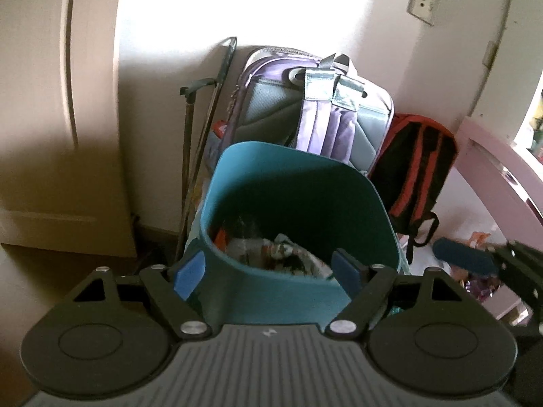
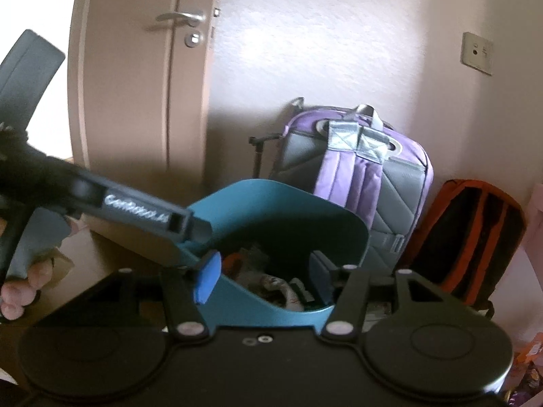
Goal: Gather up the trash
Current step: 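Lower left tool to red foam net while right tool lowers to snack wrapper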
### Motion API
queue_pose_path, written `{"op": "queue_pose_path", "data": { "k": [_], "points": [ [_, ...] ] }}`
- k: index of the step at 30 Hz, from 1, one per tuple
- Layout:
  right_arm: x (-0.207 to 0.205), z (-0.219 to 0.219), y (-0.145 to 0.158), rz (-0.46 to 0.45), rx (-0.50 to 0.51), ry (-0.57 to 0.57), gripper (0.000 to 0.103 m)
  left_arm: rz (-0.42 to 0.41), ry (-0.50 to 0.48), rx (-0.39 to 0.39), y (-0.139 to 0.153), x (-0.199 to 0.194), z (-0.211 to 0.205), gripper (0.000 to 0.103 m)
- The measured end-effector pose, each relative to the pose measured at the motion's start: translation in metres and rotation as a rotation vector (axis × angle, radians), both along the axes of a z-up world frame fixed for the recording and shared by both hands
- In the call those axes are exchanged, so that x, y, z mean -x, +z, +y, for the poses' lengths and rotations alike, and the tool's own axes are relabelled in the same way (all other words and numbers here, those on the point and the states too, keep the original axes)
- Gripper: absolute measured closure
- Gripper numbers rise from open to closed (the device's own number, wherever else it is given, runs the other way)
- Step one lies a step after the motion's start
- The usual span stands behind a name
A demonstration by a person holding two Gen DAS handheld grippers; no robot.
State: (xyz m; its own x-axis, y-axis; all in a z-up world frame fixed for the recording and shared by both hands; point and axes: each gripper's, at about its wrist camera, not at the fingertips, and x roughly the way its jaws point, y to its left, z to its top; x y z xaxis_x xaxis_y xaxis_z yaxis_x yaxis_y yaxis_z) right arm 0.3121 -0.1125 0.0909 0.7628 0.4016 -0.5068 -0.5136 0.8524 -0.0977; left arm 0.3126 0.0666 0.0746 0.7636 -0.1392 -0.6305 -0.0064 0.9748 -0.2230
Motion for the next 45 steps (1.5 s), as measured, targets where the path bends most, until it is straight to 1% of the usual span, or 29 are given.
{"op": "queue_pose_path", "data": {
  "k": [5,8,9,10,12,13,16,20,24,27,29,33,35,38,45],
  "points": [
    [0.020,0.005,0.002,0.014,-0.021,0.038,0.045,-0.007,-0.009,0.007,-0.003,0.034,0.016,0.018],
    [0.031,0.010,-0.001,0.029,-0.032,0.073,0.044,0.005,-0.026,-0.004,-0.010,0.051,0.026,0.017],
    [0.035,0.012,-0.004,0.036,-0.034,0.084,0.044,0.007,-0.029,-0.008,-0.012,0.056,0.028,0.016],
    [0.039,0.014,-0.006,0.043,-0.038,0.095,0.044,0.008,-0.029,-0.013,-0.016,0.061,0.032,0.012],
    [0.046,0.019,-0.014,0.058,-0.047,0.118,0.044,0.010,-0.025,-0.028,-0.025,0.072,0.039,0.005],
    [0.049,0.022,-0.018,0.068,-0.052,0.127,0.043,0.012,-0.023,-0.037,-0.031,0.076,0.042,0.004],
    [0.056,0.030,-0.035,0.102,-0.064,0.152,0.042,0.039,-0.020,-0.059,-0.050,0.083,0.050,0.004],
    [0.060,0.043,-0.064,0.145,-0.076,0.176,0.041,0.092,-0.008,-0.076,-0.087,0.085,0.064,0.004],
    [0.052,0.051,-0.100,0.231,-0.112,0.185,0.039,0.168,-0.016,-0.066,-0.128,0.083,0.081,0.004],
    [0.046,0.060,-0.129,0.289,-0.096,0.194,0.039,0.217,-0.023,-0.082,-0.160,0.080,0.092,0.004],
    [0.043,0.066,-0.151,0.336,-0.082,0.204,0.038,0.244,-0.023,-0.104,-0.183,0.076,0.100,0.004],
    [0.038,0.074,-0.198,0.410,-0.064,0.193,0.038,0.297,-0.029,-0.185,-0.233,0.066,0.110,0.004],
    [0.036,0.079,-0.224,0.431,-0.032,0.183,0.038,0.341,-0.039,-0.184,-0.259,0.058,0.117,0.004],
    [0.033,0.085,-0.271,0.492,0.025,0.143,0.038,0.412,-0.083,-0.183,-0.299,0.049,0.124,0.004],
    [0.025,0.094,-0.370,0.648,0.097,0.068,0.038,0.547,-0.244,-0.234,-0.389,0.037,0.129,0.004]
  ]
}}
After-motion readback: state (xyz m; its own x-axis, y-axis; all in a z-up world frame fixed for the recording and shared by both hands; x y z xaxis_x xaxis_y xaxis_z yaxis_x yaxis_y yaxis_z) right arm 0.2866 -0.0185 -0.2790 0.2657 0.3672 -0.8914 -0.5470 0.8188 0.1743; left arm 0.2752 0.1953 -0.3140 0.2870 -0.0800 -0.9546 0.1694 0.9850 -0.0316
